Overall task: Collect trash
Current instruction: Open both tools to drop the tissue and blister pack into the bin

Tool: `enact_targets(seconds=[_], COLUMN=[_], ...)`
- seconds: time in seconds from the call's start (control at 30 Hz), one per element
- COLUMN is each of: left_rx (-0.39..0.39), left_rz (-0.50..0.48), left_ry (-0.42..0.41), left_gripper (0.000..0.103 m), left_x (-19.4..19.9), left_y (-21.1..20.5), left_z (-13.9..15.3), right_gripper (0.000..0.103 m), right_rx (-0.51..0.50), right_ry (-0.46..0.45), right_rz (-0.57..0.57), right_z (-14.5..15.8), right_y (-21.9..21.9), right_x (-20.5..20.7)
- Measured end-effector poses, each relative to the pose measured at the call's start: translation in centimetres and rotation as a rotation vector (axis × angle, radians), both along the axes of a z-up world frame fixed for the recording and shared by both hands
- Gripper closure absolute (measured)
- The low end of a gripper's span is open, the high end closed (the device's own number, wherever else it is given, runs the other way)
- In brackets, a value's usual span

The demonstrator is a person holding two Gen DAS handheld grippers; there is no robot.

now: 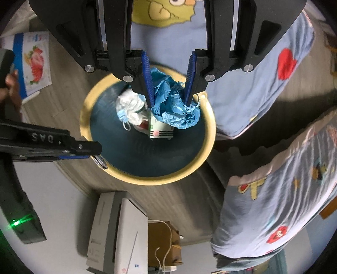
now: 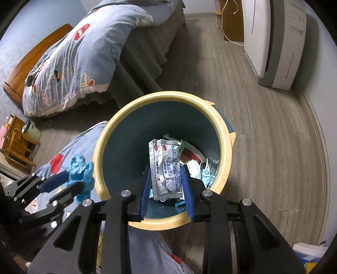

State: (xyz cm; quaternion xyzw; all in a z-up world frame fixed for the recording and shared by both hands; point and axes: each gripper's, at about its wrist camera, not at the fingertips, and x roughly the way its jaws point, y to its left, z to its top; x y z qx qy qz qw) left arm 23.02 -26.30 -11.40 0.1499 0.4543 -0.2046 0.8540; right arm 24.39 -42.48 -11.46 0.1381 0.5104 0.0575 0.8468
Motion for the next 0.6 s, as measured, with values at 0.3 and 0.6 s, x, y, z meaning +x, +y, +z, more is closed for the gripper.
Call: enact_targets(seconds=[0.3, 0.6], left_rx=[-0.037, -0.059], left_rz=[0.007, 0.04], left_ry=[0.03, 0.002], left_gripper=[0.054, 0.036], left_x=[2.8, 2.4], left_y=[-0.9, 1.0], left_z=[-1.6, -1.6], right_gripper=[0.075, 0.074], right_rx=[0.04, -0.003], right_ry=[0.049, 0.065], right_rz=[-0.023, -0.008], right_z=[-1.6, -2.2], right_y=[-0.1, 1.1], right_x=[0.7, 1.3])
